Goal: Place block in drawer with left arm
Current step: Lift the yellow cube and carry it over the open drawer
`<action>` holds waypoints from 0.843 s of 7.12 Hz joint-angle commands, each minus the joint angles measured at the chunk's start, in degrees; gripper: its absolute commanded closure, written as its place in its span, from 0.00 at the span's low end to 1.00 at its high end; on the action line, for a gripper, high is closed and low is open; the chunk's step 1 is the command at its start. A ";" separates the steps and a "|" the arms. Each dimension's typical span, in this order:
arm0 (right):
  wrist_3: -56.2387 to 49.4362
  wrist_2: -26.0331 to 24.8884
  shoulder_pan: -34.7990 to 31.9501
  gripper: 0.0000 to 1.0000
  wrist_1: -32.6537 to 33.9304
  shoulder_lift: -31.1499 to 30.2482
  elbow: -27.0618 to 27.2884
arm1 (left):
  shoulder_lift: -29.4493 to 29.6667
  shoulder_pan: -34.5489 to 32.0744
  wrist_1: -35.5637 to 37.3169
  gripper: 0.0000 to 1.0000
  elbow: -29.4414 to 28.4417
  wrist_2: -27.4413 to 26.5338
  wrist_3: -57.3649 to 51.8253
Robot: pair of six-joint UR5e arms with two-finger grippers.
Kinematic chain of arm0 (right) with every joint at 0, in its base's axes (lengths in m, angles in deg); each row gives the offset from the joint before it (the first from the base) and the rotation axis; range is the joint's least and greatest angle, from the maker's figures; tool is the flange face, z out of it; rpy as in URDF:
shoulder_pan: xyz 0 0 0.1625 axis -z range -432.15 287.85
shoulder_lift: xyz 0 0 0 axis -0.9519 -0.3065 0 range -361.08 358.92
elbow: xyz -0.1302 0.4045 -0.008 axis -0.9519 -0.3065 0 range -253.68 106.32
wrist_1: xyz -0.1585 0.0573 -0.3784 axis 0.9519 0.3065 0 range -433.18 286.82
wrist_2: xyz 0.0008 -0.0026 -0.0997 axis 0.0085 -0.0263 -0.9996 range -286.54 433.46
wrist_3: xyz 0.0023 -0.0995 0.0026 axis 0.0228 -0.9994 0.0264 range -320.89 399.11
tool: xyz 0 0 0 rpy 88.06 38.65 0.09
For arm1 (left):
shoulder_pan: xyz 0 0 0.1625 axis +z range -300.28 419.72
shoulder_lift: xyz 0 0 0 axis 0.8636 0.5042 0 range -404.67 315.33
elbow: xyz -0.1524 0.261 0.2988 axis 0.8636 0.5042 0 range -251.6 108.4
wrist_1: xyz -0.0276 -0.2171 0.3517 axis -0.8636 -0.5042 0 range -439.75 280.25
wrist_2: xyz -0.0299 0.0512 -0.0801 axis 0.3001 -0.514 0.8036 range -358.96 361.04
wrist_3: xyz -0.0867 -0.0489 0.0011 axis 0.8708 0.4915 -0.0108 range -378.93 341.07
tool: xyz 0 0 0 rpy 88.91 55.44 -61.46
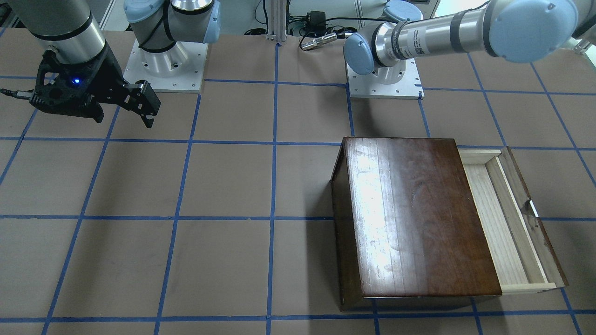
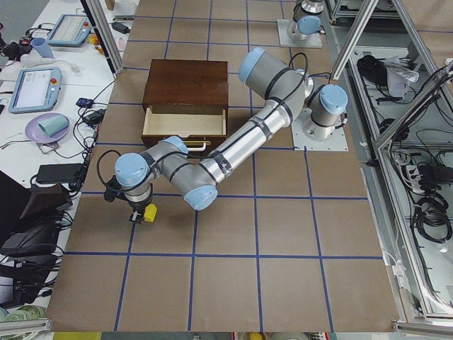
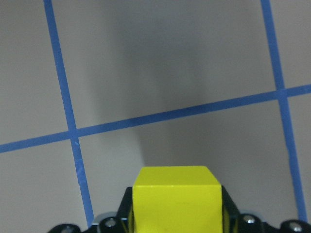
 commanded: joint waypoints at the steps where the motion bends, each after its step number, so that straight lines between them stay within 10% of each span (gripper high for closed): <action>1: 0.00 0.00 0.00 0.00 0.00 0.00 0.00 | -9.97 -0.32 -3.50 0.57 8.94 -1.23 0.65; 6: 0.00 0.00 0.00 0.00 0.00 0.00 0.00 | -25.73 -6.80 -5.09 0.57 23.55 -1.41 13.01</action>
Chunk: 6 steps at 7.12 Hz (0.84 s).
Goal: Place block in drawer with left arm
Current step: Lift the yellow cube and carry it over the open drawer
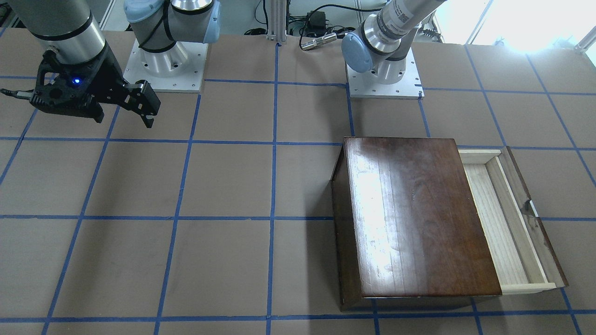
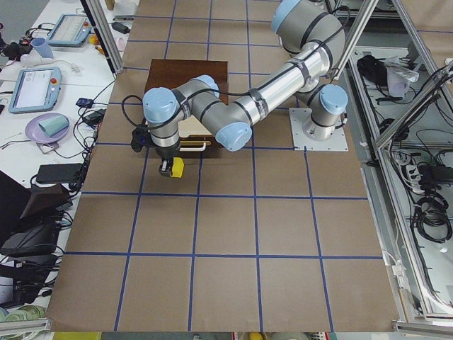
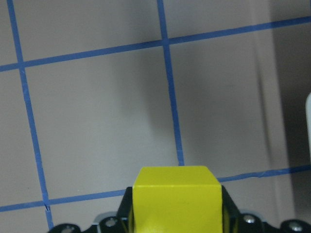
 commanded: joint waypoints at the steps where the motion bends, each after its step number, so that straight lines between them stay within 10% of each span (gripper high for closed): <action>1: 0.00 0.00 0.00 0.00 0.00 0.00 -0.02 | -4.63 -5.01 -0.16 0.57 3.80 0.10 8.52; 6: 0.00 0.00 0.00 0.00 0.00 0.00 -0.02 | -4.56 -13.20 6.22 0.57 11.61 0.89 22.80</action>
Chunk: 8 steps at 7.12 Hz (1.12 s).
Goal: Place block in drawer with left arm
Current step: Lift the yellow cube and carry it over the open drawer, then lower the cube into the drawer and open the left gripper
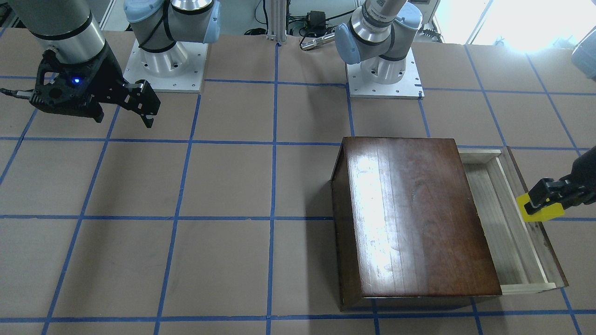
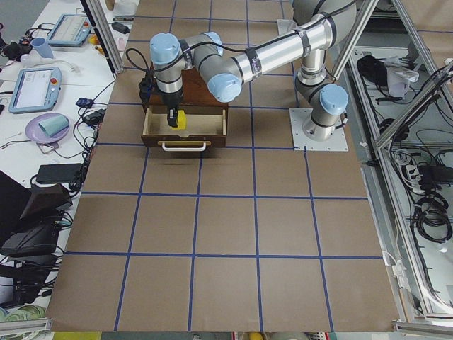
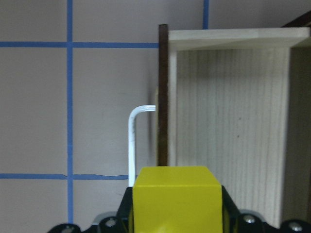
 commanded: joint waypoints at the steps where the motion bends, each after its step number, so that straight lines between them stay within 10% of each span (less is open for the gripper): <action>1: 0.00 0.00 0.00 0.00 0.00 0.00 0.00 | 1.03 -1.10 5.97 0.57 4.52 0.38 1.73; 8: 0.00 0.00 0.00 0.00 0.00 0.00 0.00 | 1.64 -2.51 7.76 0.56 8.23 0.38 1.38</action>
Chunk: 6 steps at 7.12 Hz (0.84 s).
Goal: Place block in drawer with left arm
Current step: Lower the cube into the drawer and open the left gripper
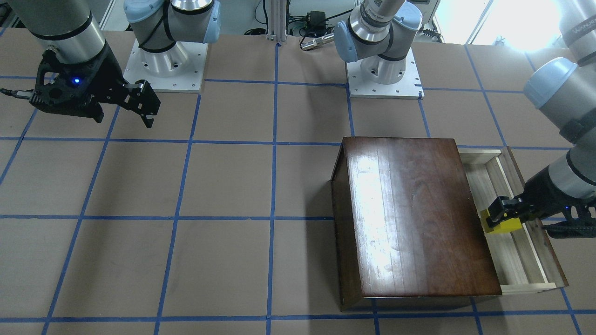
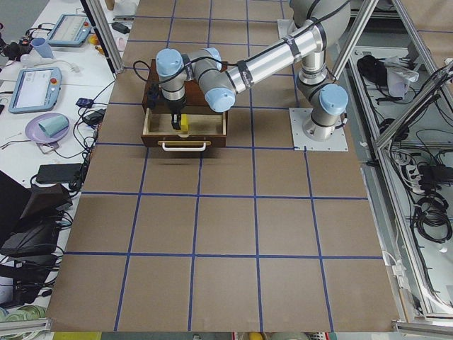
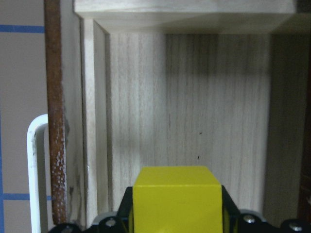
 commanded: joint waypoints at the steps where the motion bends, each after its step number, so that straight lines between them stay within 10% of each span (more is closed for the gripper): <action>1: 0.00 0.00 0.00 0.00 0.00 0.00 0.00 | 0.39 0.00 0.01 0.53 0.82 -0.16 -0.12; 3: 0.00 0.00 0.00 0.00 0.00 0.00 0.00 | 0.57 0.00 -0.08 0.00 0.91 0.02 0.15; 6: 0.00 0.00 0.00 0.00 0.00 0.00 0.00 | -1.70 0.09 -2.52 0.00 -0.05 -0.60 -0.03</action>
